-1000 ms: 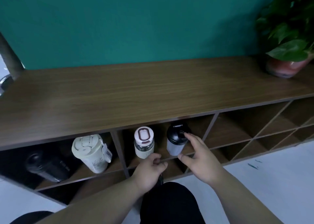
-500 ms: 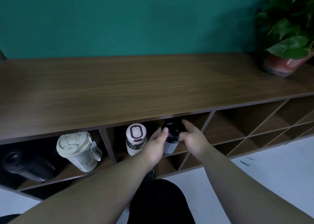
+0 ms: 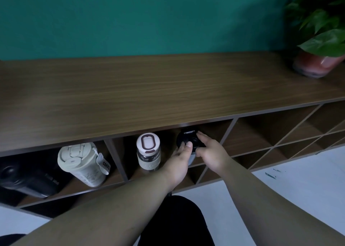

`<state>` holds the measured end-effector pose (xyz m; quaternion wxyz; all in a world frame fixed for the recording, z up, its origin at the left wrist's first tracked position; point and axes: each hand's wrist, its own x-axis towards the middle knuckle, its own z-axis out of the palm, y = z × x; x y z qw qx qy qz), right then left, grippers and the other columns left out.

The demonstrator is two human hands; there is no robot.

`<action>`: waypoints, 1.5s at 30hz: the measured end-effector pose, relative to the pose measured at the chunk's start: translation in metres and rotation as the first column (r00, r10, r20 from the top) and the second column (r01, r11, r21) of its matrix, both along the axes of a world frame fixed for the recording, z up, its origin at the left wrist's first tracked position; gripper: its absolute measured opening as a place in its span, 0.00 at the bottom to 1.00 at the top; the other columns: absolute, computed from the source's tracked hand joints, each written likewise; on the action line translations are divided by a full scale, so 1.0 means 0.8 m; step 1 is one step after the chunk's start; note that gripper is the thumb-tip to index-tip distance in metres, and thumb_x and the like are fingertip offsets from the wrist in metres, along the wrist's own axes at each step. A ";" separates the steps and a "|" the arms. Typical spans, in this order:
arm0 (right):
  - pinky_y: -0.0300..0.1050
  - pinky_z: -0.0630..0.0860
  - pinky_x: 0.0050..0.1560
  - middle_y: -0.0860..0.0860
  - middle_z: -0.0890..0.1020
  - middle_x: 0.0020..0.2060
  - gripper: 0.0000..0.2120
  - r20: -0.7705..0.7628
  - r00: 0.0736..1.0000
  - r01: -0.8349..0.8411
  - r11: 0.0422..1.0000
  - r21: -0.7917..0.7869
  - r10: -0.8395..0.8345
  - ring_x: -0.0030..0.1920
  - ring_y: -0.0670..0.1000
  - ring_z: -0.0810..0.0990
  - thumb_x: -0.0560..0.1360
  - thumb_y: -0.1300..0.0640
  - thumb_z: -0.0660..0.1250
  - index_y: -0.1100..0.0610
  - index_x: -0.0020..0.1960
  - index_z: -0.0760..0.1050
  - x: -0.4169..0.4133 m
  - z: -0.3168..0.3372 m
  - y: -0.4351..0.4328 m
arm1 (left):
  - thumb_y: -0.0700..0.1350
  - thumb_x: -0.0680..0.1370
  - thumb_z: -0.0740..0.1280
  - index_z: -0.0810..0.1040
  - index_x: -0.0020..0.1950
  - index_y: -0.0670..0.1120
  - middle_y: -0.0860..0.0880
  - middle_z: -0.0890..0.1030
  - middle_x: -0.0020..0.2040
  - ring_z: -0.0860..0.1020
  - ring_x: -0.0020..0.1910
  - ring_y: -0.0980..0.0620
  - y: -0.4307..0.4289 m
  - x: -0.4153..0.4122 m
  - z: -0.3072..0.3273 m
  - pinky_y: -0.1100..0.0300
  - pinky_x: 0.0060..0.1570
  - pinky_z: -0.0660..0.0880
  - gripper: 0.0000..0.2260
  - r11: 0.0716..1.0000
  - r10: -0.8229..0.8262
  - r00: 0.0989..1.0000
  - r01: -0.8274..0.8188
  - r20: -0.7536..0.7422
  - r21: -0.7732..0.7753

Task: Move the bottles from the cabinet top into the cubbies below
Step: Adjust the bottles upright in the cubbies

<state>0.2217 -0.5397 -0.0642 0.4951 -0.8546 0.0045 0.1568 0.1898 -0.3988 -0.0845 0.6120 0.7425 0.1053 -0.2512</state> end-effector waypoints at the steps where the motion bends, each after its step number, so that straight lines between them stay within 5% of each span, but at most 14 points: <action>1: 0.39 0.55 0.67 0.47 0.61 0.78 0.34 0.003 1.000 0.001 1.000 -0.003 -0.001 0.78 0.49 0.56 0.72 0.65 0.63 0.52 0.77 0.62 -0.001 -0.001 0.001 | 0.74 0.78 0.49 0.55 0.85 0.61 0.55 0.55 0.87 0.51 0.86 0.50 0.001 0.000 -0.001 0.42 0.84 0.47 0.37 1.000 0.007 1.000 -0.007 0.005 -0.006; 6: 0.45 0.52 0.75 0.48 0.55 0.80 0.38 0.028 0.999 -0.020 0.997 -0.081 0.022 0.79 0.48 0.52 0.72 0.62 0.65 0.52 0.79 0.55 -0.009 -0.002 0.004 | 0.72 0.79 0.50 0.54 0.86 0.59 0.56 0.55 0.87 0.52 0.86 0.52 0.010 -0.002 -0.004 0.46 0.85 0.48 0.37 0.999 0.027 0.999 -0.026 0.032 -0.034; 10: 0.49 0.49 0.77 0.49 0.53 0.80 0.39 0.136 0.990 0.062 0.990 -0.129 -0.044 0.79 0.47 0.48 0.74 0.59 0.64 0.51 0.80 0.51 -0.021 0.001 0.011 | 0.63 0.85 0.55 0.57 0.85 0.56 0.61 0.64 0.79 0.60 0.80 0.59 0.029 -0.026 0.008 0.62 0.77 0.52 0.29 0.995 0.054 0.995 -0.047 0.082 -0.088; 14: 0.51 0.56 0.77 0.45 0.56 0.79 0.34 0.318 0.948 0.049 0.986 -0.157 0.004 0.79 0.47 0.52 0.74 0.58 0.64 0.49 0.78 0.58 -0.048 0.012 0.046 | 0.58 0.86 0.57 0.72 0.74 0.58 0.60 0.73 0.69 0.69 0.71 0.58 0.073 -0.074 0.007 0.60 0.73 0.60 0.18 0.998 0.059 0.997 -0.056 0.053 -0.042; 19: 0.43 0.57 0.75 0.41 0.60 0.77 0.32 0.227 0.965 -0.107 0.985 -0.133 0.135 0.76 0.44 0.59 0.74 0.57 0.64 0.47 0.77 0.61 -0.050 0.022 0.100 | 0.55 0.86 0.58 0.78 0.62 0.54 0.54 0.83 0.63 0.78 0.67 0.51 0.122 -0.093 -0.005 0.57 0.66 0.67 0.12 0.949 0.317 0.940 -0.313 0.123 -0.046; 21: 0.38 0.57 0.70 0.42 0.61 0.77 0.32 0.196 0.970 -0.121 0.983 -0.140 0.148 0.76 0.45 0.60 0.75 0.57 0.65 0.47 0.77 0.61 -0.044 0.023 0.115 | 0.61 0.85 0.58 0.73 0.71 0.55 0.51 0.78 0.72 0.74 0.73 0.50 0.132 -0.084 -0.011 0.55 0.74 0.65 0.19 0.925 0.380 0.915 -0.374 0.135 -0.062; 23: 0.35 0.58 0.65 0.43 0.64 0.75 0.32 0.167 0.973 -0.137 0.981 -0.134 0.158 0.74 0.45 0.62 0.74 0.59 0.65 0.46 0.76 0.63 -0.038 0.022 0.127 | 0.74 0.76 0.59 0.61 0.83 0.58 0.54 0.69 0.80 0.67 0.80 0.51 0.139 -0.070 -0.022 0.47 0.82 0.60 0.39 0.925 0.376 0.920 -0.367 0.114 -0.097; 25: 0.36 0.59 0.62 0.44 0.67 0.73 0.32 0.137 0.978 -0.141 0.985 -0.104 0.154 0.72 0.46 0.65 0.73 0.60 0.65 0.45 0.75 0.65 -0.033 0.020 0.135 | 0.84 0.65 0.57 0.58 0.83 0.63 0.60 0.65 0.82 0.63 0.82 0.53 0.142 -0.055 -0.036 0.44 0.83 0.58 0.50 0.924 0.368 0.921 -0.348 0.126 -0.158; 31: 0.37 0.66 0.57 0.42 0.69 0.69 0.26 0.086 0.982 -0.165 0.985 -0.057 0.169 0.63 0.43 0.69 0.73 0.60 0.64 0.45 0.70 0.71 -0.022 0.012 0.146 | 0.86 0.62 0.57 0.64 0.83 0.59 0.55 0.71 0.81 0.67 0.81 0.54 0.132 -0.041 -0.046 0.46 0.83 0.58 0.54 0.924 0.314 0.939 -0.268 0.139 -0.274; 35: 0.38 0.65 0.64 0.43 0.63 0.76 0.29 0.063 0.984 -0.164 0.984 -0.074 0.168 0.74 0.47 0.64 0.72 0.59 0.63 0.47 0.73 0.69 -0.018 0.001 0.147 | 0.86 0.61 0.59 0.62 0.83 0.58 0.55 0.68 0.83 0.64 0.82 0.55 0.130 -0.043 -0.045 0.47 0.84 0.55 0.56 0.913 0.332 0.935 -0.287 0.121 -0.289; 45: 0.31 0.59 0.60 0.42 0.60 0.78 0.29 0.066 0.987 -0.144 0.989 -0.016 0.145 0.77 0.45 0.59 0.74 0.60 0.64 0.46 0.74 0.68 -0.018 -0.008 0.140 | 0.85 0.63 0.58 0.59 0.84 0.60 0.58 0.64 0.84 0.61 0.83 0.58 0.125 -0.042 -0.048 0.48 0.85 0.53 0.54 0.920 0.320 0.936 -0.269 0.149 -0.287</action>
